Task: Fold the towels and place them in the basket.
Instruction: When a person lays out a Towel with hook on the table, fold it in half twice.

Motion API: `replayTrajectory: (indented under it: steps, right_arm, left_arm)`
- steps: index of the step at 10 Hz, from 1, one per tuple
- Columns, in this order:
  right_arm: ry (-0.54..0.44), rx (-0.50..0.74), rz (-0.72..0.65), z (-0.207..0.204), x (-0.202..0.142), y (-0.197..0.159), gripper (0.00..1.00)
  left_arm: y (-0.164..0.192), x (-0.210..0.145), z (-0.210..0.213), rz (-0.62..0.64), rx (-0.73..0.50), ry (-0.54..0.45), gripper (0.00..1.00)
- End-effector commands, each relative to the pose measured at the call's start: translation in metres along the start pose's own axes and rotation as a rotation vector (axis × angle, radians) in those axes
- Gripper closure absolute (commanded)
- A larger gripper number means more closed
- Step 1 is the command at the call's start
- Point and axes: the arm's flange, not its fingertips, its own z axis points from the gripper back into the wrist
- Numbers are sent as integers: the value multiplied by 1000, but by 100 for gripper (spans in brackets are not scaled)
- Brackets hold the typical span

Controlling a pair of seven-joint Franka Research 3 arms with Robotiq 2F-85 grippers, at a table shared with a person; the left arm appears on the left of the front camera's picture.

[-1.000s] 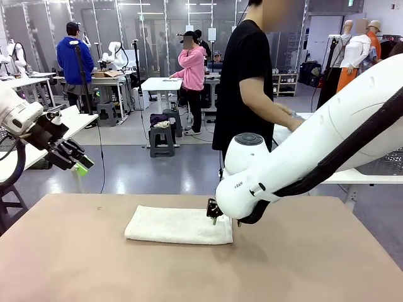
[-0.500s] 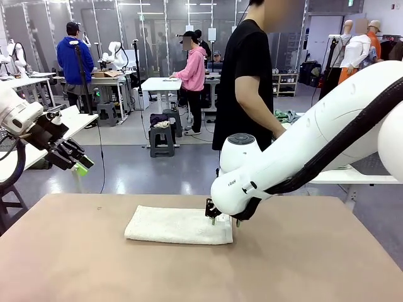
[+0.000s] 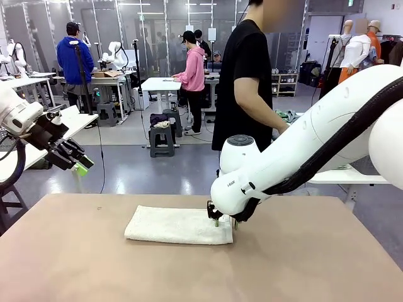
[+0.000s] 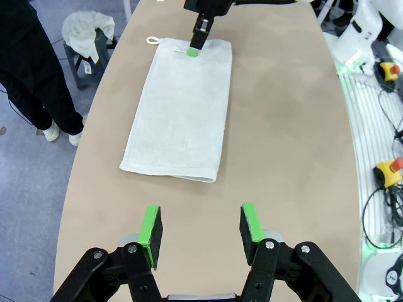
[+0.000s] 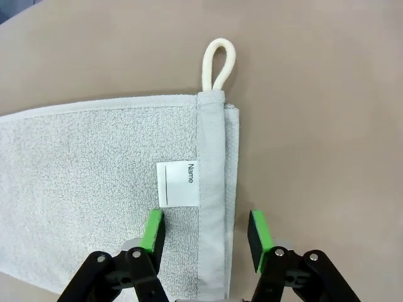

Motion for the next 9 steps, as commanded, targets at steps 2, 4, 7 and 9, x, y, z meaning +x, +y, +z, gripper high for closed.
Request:
replayTrajectory:
  steps: [2, 4, 7, 9]
  right_arm:
    - [-15, -18, -55, -3, 5, 5, 43]
    - [-16, -18, -62, -3, 5, 6, 52]
    - [-11, -31, -60, -7, 5, 8, 52]
    - [-4, -40, -59, -8, 4, 9, 72]
  left_arm:
    - [-1, 1, 1, -2, 5, 4, 36]
    - [-1, 1, 1, -2, 5, 4, 36]
    - [-1, 1, 1, -2, 5, 4, 36]
    - [-1, 1, 1, -2, 5, 4, 36]
